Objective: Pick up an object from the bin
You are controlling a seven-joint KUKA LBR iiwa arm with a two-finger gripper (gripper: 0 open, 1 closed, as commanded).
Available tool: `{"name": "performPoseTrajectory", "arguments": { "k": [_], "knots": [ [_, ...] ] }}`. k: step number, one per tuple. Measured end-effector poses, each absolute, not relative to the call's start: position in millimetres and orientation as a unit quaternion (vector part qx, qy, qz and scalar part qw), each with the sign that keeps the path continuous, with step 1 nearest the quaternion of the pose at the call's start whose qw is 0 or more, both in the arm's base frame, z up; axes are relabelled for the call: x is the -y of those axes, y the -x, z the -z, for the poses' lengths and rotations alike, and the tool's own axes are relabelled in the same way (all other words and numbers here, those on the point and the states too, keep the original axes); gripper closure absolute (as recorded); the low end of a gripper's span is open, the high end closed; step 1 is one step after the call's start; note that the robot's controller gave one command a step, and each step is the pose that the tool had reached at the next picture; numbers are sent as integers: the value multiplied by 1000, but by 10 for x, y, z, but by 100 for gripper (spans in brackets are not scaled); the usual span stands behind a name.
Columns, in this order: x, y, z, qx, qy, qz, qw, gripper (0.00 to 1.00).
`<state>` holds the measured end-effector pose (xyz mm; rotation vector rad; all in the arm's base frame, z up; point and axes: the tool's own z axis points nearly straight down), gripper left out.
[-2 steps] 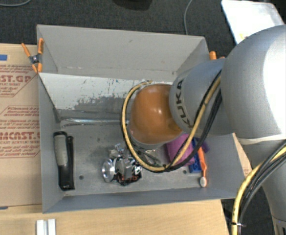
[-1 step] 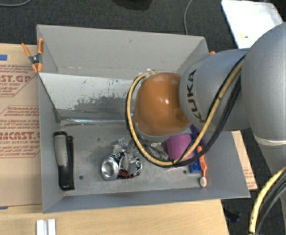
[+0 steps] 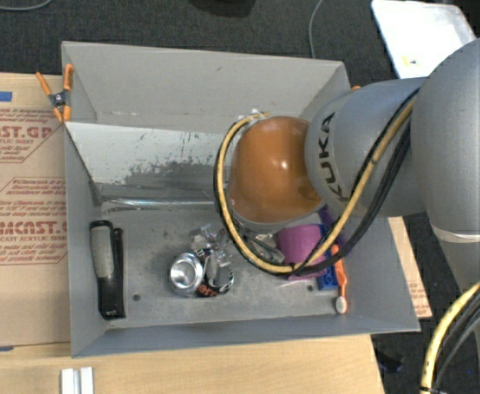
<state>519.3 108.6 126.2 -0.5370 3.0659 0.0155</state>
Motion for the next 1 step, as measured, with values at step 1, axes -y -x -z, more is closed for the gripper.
{"name": "performPoseTrajectory", "arguments": {
  "k": [1],
  "knots": [
    [-1121,-5259,-953,-963,270,-4,13,100]
  ]
}}
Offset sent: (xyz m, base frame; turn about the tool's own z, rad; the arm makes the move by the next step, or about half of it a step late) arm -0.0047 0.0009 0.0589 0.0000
